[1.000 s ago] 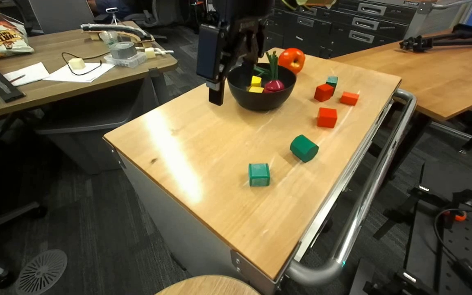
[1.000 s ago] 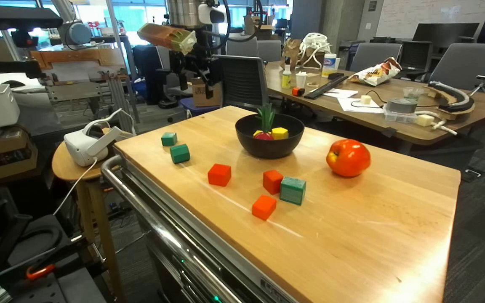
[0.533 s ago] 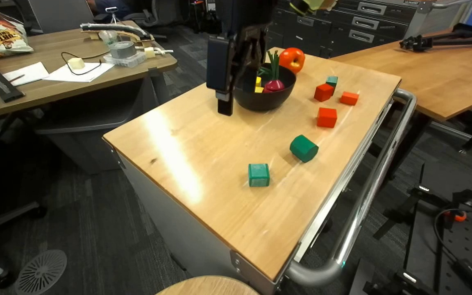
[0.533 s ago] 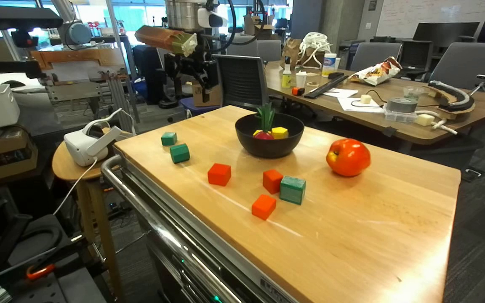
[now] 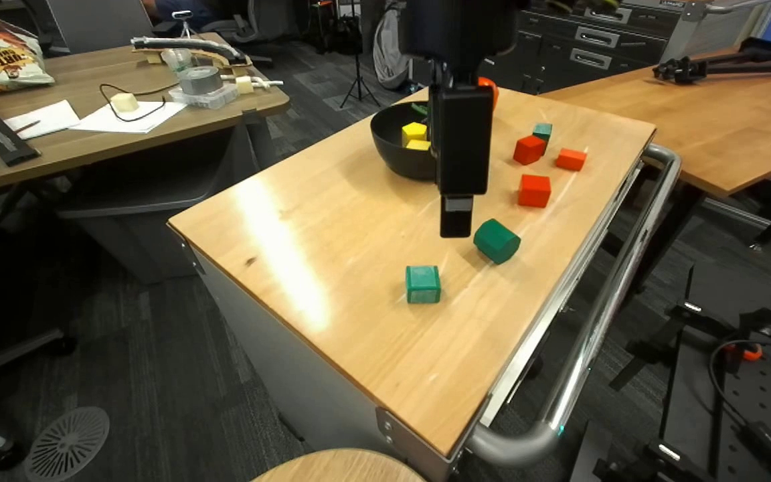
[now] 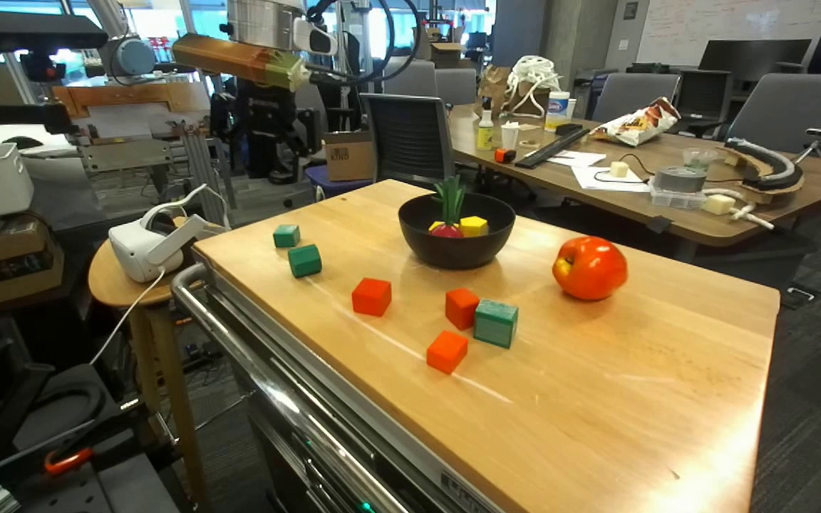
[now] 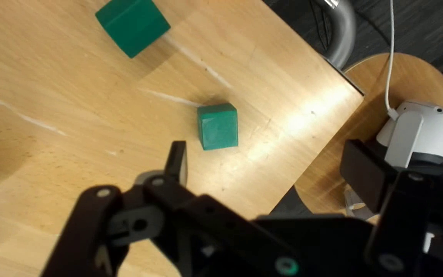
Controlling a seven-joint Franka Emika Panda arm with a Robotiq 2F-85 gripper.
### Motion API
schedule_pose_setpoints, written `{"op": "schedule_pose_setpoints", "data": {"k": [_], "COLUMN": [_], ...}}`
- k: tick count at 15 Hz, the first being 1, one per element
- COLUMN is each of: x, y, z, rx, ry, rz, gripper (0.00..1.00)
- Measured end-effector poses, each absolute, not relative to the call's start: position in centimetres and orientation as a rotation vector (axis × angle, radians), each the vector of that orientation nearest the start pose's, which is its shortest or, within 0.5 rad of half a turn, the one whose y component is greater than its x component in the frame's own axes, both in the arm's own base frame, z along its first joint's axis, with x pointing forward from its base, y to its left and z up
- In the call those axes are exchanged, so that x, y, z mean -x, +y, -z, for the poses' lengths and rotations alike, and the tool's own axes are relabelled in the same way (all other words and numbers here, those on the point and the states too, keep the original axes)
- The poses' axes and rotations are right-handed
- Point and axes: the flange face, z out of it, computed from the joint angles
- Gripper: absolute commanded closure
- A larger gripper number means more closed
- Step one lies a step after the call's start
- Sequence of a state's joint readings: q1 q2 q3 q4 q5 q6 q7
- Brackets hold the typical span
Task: Put the red object and blocks into the bowl and then move the apple to the left side of the bowl
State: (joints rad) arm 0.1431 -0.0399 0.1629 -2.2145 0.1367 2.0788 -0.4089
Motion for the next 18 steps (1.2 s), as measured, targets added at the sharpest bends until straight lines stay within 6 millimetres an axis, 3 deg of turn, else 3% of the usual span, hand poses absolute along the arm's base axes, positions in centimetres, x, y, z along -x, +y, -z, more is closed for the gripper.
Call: {"op": "schedule_pose_setpoints", "data": {"k": [5,15,16,17,18], "x": [-48.5,-48.4,-48.4,-48.5,-48.6], "y": [16.0,15.6,15.6,15.6,15.6], "z": [-37.6,-30.6,-30.0,-29.4,-28.9], "rx": [2.888,2.929,2.929,2.93,2.93], "ry": [-0.972,-1.01,-1.009,-1.007,-1.005], "rz": [-0.127,-0.125,-0.106,-0.086,-0.068], "gripper": [0.0,0.0,0.1,0.26,0.35]}}
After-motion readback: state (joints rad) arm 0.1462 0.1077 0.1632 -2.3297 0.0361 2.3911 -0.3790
